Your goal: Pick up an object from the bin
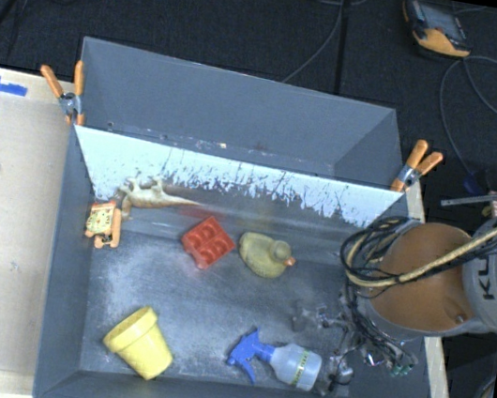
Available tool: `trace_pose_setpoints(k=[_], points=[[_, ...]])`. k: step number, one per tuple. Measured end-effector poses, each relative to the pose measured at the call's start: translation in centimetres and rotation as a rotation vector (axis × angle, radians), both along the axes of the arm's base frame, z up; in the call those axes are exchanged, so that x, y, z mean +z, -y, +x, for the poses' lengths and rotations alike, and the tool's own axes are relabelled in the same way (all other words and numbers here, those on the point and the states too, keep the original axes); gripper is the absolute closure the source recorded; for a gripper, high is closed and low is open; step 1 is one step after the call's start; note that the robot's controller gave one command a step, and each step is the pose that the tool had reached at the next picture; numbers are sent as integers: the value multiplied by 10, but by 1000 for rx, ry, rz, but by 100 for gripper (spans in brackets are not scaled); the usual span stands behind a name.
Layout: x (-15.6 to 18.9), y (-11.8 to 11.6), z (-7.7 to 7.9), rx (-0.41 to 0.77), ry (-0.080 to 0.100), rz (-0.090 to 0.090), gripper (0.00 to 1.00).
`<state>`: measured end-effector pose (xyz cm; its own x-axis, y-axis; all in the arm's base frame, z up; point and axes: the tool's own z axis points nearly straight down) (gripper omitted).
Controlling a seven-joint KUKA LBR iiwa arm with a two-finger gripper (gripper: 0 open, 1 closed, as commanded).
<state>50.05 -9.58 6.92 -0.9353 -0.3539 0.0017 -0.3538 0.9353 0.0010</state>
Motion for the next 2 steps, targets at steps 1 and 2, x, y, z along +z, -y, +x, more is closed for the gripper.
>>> trace_pose_setpoints(k=[1, 2], points=[[0, -24, 8, 63, 4, 2, 0], [0, -46, -10, 249, -3, 2, 100]])
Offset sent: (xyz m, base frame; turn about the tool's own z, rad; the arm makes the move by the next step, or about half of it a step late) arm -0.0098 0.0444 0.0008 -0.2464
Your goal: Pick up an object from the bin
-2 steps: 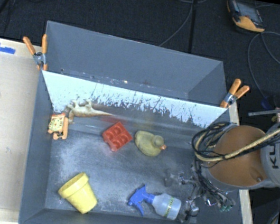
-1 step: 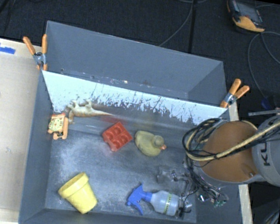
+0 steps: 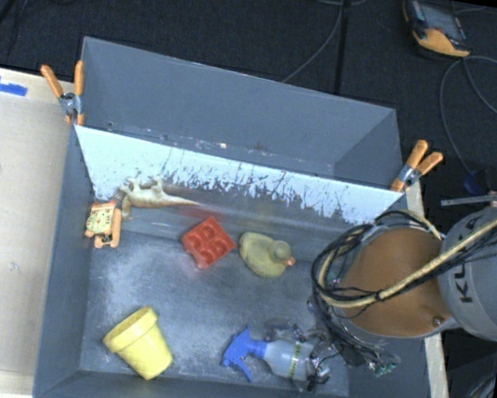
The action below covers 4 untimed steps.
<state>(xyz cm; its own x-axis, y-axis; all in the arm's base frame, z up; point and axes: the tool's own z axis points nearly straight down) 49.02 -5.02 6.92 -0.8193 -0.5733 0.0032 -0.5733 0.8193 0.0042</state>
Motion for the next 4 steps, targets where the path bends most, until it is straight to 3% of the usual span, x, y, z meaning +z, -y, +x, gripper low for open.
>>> trace_pose_setpoints(k=[1, 2, 3, 4], points=[[0, 0, 0, 0, 0, 0, 100], [49, -26, 14, 40, -1, 1, 100], [49, -26, 14, 40, -1, 1, 100], [121, -25, 16, 9, -2, 2, 100]])
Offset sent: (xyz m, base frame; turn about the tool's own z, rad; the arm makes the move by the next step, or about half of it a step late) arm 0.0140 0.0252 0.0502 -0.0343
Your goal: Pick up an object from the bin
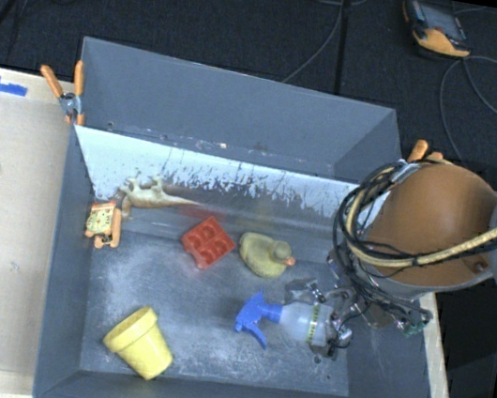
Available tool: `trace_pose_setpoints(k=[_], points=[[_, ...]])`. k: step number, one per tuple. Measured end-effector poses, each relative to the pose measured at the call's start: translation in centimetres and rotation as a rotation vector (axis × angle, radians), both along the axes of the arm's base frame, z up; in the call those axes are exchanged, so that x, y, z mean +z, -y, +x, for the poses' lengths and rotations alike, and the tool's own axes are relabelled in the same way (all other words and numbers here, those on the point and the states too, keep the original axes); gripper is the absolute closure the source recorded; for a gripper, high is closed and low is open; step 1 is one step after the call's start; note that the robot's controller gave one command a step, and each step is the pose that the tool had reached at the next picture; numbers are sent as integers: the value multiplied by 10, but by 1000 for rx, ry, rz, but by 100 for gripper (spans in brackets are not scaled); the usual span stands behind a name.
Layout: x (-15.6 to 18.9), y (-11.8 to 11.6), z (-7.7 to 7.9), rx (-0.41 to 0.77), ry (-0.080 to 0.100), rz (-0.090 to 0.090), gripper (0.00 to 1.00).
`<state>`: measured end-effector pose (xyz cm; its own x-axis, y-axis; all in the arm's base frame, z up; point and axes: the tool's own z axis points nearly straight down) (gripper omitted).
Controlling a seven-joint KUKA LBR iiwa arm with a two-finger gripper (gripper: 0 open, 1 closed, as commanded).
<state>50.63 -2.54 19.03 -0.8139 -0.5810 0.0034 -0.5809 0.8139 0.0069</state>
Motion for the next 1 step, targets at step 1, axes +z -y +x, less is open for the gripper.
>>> trace_pose_setpoints(k=[1], points=[[0, 0, 0, 0, 0, 0, 100]])
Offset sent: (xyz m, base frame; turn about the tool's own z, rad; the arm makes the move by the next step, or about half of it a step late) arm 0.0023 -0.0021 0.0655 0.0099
